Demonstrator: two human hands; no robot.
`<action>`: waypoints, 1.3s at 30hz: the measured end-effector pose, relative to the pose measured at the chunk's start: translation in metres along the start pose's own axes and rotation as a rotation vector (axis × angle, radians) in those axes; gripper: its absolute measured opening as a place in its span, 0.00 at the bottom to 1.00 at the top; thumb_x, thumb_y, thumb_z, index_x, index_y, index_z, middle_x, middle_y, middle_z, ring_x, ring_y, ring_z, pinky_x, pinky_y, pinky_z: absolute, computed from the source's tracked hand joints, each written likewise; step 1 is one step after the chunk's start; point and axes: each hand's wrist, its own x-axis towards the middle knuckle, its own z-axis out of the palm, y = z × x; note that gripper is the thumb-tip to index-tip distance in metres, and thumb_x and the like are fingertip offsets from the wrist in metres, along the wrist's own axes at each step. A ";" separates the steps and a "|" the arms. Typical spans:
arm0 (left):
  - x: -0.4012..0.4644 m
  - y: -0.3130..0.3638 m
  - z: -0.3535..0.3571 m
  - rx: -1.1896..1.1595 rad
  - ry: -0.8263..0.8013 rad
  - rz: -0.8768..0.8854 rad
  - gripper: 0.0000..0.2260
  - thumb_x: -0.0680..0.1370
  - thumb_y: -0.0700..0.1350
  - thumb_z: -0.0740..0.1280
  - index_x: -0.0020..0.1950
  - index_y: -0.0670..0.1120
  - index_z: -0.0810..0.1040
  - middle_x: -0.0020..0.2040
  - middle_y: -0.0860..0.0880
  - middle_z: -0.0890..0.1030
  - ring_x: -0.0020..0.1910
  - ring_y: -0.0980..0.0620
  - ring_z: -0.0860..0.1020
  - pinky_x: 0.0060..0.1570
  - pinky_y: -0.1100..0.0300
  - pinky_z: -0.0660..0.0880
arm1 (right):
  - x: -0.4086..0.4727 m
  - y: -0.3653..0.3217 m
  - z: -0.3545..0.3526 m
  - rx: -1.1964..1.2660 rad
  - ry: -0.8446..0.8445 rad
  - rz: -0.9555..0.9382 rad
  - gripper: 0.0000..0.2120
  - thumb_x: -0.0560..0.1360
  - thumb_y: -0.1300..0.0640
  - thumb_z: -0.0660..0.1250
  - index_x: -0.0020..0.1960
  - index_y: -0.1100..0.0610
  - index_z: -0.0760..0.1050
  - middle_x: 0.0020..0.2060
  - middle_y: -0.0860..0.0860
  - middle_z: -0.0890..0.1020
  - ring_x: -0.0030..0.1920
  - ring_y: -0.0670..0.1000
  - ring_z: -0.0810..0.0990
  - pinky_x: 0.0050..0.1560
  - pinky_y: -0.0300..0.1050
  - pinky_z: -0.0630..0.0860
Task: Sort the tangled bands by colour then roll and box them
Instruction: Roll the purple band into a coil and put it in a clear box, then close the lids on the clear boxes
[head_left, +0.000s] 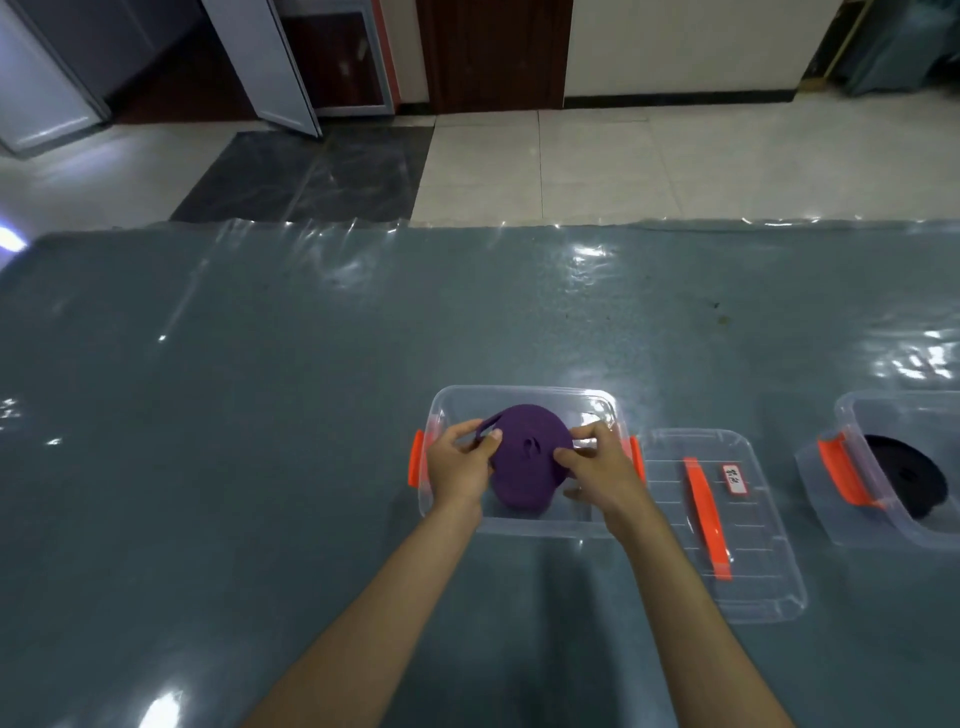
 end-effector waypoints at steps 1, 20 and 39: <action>0.010 -0.006 0.003 0.060 0.023 -0.011 0.08 0.78 0.35 0.75 0.53 0.46 0.82 0.48 0.47 0.88 0.52 0.42 0.87 0.56 0.42 0.84 | 0.007 0.002 -0.001 -0.068 -0.007 0.018 0.08 0.82 0.62 0.69 0.52 0.53 0.71 0.51 0.56 0.82 0.45 0.50 0.82 0.37 0.46 0.82; 0.087 -0.052 0.022 0.670 0.008 -0.049 0.10 0.76 0.34 0.76 0.58 0.38 0.85 0.53 0.41 0.87 0.55 0.43 0.85 0.51 0.56 0.78 | 0.070 0.034 0.027 -0.758 -0.109 0.168 0.13 0.83 0.54 0.63 0.58 0.63 0.78 0.60 0.64 0.83 0.56 0.61 0.82 0.50 0.46 0.71; -0.028 -0.013 -0.073 1.388 -0.036 0.640 0.41 0.82 0.58 0.68 0.87 0.45 0.51 0.84 0.43 0.59 0.82 0.41 0.61 0.80 0.41 0.61 | 0.000 0.067 -0.099 -0.814 0.484 -0.216 0.16 0.80 0.59 0.68 0.68 0.57 0.78 0.63 0.59 0.82 0.59 0.64 0.81 0.56 0.57 0.78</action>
